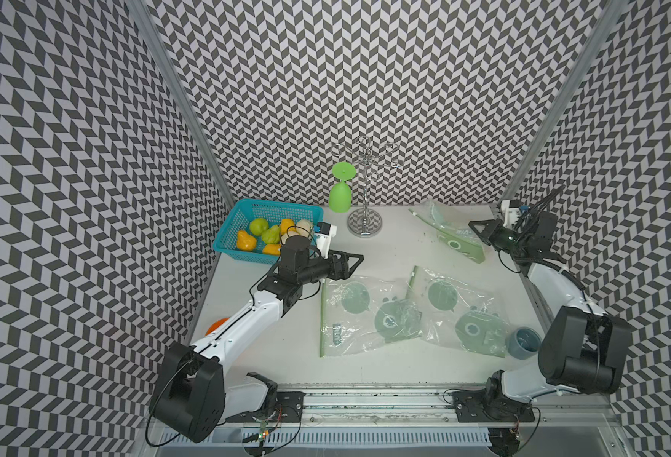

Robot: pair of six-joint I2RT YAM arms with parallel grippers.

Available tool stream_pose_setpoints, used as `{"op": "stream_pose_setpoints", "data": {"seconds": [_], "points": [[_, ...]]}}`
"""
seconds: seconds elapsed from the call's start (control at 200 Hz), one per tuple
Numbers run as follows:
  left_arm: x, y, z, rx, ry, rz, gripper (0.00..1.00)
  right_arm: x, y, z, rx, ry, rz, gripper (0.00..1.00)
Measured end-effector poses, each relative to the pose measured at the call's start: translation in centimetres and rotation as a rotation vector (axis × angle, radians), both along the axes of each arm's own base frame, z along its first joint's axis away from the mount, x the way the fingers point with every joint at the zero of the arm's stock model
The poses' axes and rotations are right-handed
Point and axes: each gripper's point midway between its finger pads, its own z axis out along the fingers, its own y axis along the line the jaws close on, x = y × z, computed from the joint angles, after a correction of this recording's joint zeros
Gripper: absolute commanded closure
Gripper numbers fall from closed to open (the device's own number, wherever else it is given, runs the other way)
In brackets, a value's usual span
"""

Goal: Open the zip-top bag and take out the pear
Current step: Pick up the zipper food storage bag at the center of the board, then place the zipper food storage bag at the center of the board.

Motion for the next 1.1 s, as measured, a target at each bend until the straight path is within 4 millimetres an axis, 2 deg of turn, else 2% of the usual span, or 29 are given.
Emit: {"op": "stream_pose_setpoints", "data": {"seconds": [0.08,0.16,0.235,0.346,0.421,0.546,0.601,0.741,0.806,0.896,1.102], "points": [[-1.3,-1.4,2.2,0.029,-0.155,-0.035,0.15,-1.1,2.5,1.1,0.021,0.002,0.057,1.0],[-2.6,-1.8,4.3,0.043,-0.318,-0.048,0.14,-2.3,4.1,2.2,0.031,-0.007,0.106,1.0],[-3.2,-0.8,5.7,0.061,-0.453,-0.014,0.13,-3.2,4.7,3.1,0.038,-0.01,0.134,1.0],[-3.9,0.8,6.3,0.1,-0.603,0.035,0.11,-3.7,5.3,4.4,0.047,-0.02,0.177,1.0],[-4.4,1.6,6.6,0.146,-0.68,0.054,0.11,-4.1,6.1,5.6,0.044,-0.041,0.22,1.0],[-5.1,2.7,8.3,0.223,-0.816,0.084,0.1,-5.2,8.0,7.5,0.042,-0.095,0.313,1.0],[-5.5,3.2,9.0,0.258,-0.88,0.091,0.06,-5.9,9.1,7.8,0.05,-0.106,0.363,1.0],[-6.7,3.9,10.4,0.32,-1.027,0.092,0.05,-7.3,11.7,7.7,0.048,-0.127,0.48,1.0],[-7.1,4.0,10.4,0.355,-1.074,0.08,0.05,-7.7,12.4,7.4,0.047,-0.131,0.517,1.0],[-7.2,3.8,9.3,0.412,-1.101,0.038,0.05,-7.8,13.0,6.7,0.059,-0.12,0.555,1.0],[-7.3,3.2,4.3,0.542,-1.104,-0.082,0.04,-8.6,13.7,4.3,0.111,-0.059,0.62,1.0]]}}
